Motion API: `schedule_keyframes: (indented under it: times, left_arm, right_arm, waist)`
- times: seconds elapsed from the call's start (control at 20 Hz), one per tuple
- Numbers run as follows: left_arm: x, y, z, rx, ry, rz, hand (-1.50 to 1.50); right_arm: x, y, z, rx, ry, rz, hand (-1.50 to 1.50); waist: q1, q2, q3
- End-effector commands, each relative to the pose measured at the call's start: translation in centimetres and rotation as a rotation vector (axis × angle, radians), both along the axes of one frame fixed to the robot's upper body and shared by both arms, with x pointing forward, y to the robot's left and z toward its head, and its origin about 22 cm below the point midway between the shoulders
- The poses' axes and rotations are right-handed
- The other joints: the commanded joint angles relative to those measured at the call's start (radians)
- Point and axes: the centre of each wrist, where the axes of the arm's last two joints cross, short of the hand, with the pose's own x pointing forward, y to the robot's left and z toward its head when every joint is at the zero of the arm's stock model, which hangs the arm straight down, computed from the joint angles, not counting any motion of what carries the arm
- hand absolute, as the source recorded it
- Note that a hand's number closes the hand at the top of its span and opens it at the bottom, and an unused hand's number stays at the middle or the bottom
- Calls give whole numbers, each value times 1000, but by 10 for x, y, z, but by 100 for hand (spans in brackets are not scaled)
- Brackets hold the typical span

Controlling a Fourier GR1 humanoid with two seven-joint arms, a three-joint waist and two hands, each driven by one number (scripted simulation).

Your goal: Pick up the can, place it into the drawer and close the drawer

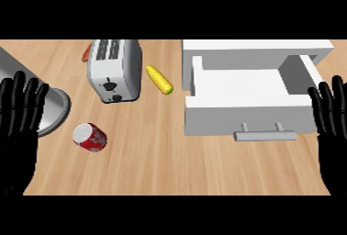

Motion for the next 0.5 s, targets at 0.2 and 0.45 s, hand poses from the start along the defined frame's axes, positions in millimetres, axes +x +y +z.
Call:
schedule_keyframes:
  times: [0.2,0.45]
  left_arm:
    - [-43,22,-14,-17,-2,123,-150]
    - [-39,46,-39,-167,359,352,-150]
  right_arm:
    - [-2,-12,2,3,-31,26,-150]
    - [-3,-17,-19,50,258,-118,-150]
  waist:
    - [26,30,2]
    - [26,33,2]
